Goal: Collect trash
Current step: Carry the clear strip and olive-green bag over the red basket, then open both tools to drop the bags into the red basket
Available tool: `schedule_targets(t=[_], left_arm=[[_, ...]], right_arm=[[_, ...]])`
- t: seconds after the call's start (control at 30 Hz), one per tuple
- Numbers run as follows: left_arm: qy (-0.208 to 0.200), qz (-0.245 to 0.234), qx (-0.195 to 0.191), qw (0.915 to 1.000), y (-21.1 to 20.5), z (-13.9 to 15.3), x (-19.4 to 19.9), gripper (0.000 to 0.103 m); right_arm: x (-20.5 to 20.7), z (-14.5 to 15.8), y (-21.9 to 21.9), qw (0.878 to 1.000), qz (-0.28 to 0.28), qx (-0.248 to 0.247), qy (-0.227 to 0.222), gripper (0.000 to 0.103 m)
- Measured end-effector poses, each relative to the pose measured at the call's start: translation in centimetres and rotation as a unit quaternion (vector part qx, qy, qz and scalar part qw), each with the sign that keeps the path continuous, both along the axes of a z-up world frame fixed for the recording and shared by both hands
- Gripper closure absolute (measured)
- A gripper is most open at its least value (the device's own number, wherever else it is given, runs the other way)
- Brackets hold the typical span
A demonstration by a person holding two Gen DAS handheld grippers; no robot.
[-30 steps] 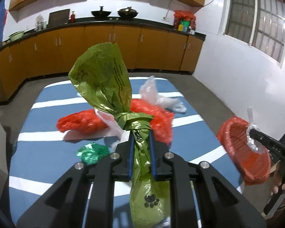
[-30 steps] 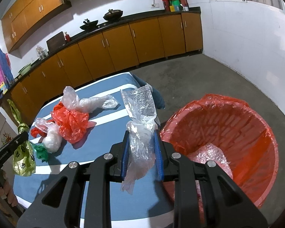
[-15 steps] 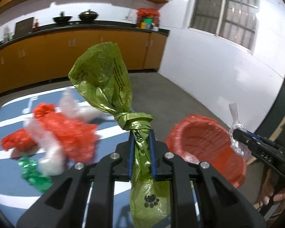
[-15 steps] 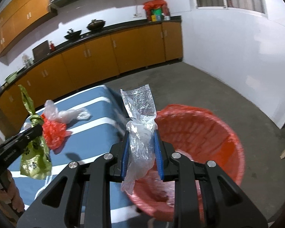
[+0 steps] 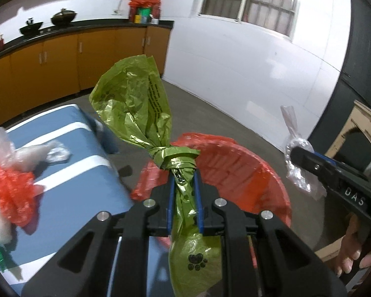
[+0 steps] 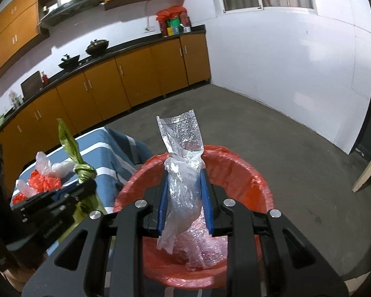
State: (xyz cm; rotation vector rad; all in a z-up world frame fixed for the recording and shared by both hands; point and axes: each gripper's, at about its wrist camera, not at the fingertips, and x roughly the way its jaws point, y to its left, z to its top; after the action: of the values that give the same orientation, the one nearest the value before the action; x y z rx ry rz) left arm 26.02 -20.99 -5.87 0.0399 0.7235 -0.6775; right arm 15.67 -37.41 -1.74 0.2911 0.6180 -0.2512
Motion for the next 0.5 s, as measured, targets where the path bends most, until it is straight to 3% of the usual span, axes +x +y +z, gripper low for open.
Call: schedule_targets(t=[0.3,0.4,0.5], left_arm=[[0.013,-0.029,0.001,0.9995,-3.1,-1.1,0.3,0.084],[0.019,-0.031,0.001,0.9993,-3.4,-1.5,0.5,0.071],[0.026,-0.029,0.002,0.9992,-3.7,-1.9,0.8,0.065]], right_arm=[[0.7,-0.4,-1.5,1.0,-0.017,0.021,-0.003,0.078],[1.0,-0.4,-1.9,0.999,-0.019,0.028,-0.006,0.077],[1.2,-0.5,-2.3,0.999,-0.02,0.035,-0.009,0.075]])
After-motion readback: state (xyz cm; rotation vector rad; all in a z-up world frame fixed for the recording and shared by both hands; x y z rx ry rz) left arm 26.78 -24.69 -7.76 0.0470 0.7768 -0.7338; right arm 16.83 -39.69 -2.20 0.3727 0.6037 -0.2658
